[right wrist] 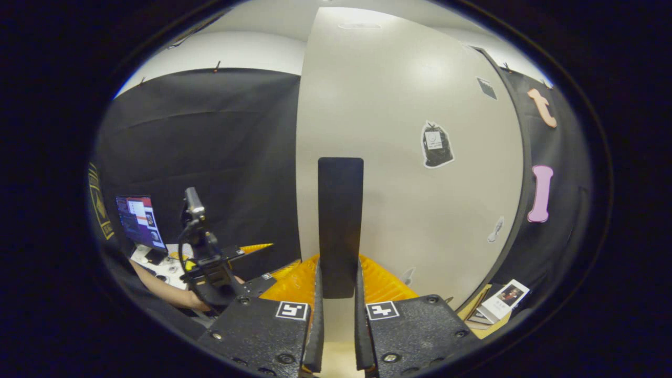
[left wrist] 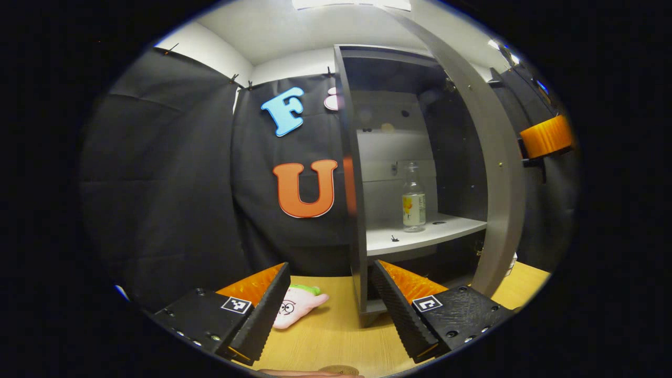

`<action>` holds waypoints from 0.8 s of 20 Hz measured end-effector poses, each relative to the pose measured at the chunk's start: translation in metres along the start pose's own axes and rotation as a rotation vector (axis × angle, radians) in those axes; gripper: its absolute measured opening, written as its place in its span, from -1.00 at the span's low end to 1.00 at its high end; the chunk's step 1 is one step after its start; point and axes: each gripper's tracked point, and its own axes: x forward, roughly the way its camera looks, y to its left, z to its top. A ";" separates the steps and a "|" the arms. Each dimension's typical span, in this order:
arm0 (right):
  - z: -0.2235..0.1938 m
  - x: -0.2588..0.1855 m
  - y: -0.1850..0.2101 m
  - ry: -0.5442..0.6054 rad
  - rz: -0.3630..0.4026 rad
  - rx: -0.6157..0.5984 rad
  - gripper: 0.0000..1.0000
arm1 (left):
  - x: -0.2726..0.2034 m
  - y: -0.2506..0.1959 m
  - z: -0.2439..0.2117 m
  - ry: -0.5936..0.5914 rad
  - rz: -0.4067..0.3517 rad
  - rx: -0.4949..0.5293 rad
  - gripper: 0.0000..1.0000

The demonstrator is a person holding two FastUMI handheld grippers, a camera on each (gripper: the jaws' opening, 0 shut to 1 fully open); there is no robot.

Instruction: Open the cabinet door with the right hand, grasp the bottle in the cabinet with the left hand and place it on the coaster, then close the cabinet door with the right hand.

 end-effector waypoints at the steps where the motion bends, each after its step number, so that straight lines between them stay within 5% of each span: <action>1: -0.001 -0.005 -0.001 0.003 -0.007 0.003 -0.45 | 0.007 -0.010 -0.001 0.007 -0.021 -0.002 0.90; 11: -0.008 -0.040 -0.021 -0.026 -0.218 0.089 -0.47 | 0.078 -0.118 0.019 -0.005 -0.193 0.029 0.91; 16: -0.039 -0.057 -0.032 0.101 -0.338 0.094 -0.49 | 0.122 -0.164 0.040 -0.036 -0.215 0.025 0.92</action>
